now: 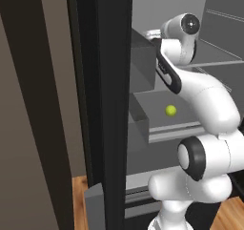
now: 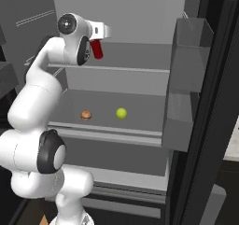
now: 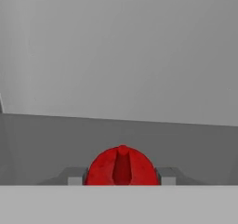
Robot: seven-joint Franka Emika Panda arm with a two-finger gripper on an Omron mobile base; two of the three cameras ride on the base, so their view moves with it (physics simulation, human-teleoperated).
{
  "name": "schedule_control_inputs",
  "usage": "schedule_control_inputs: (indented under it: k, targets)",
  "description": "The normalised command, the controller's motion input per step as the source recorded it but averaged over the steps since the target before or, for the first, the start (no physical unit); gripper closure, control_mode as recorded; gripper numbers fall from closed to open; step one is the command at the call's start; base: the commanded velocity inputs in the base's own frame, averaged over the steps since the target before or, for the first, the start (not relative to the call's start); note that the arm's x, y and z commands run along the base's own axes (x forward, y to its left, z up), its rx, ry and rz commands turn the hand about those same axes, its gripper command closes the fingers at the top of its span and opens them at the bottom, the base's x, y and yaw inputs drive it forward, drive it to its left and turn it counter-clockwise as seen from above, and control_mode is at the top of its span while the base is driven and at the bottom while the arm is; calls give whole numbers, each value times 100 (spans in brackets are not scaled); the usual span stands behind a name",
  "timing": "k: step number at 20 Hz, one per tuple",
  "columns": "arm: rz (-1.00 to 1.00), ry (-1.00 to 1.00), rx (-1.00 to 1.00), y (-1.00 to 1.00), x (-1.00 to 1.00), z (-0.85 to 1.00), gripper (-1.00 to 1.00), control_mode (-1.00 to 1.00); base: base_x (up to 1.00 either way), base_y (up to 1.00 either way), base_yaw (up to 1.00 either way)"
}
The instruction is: Place the ketchup and condiment bottle from the counter to the top shelf of the fridge. If the existing items in the fridge are on the top shelf, move them to other shelves.
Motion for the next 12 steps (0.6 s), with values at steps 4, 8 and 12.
schedule_control_inputs:
  k: [4, 8, 12]
  targets:
    - [0, -1, 0, -4, 19, -11, -100, -100, 0, 0, 0]
    - [1, 0, 0, -1, 0, 0, -100, -100, 0, 0, 0]
    - [0, 0, 0, 0, 13, 0, -100, -100, 0, 0, 0]
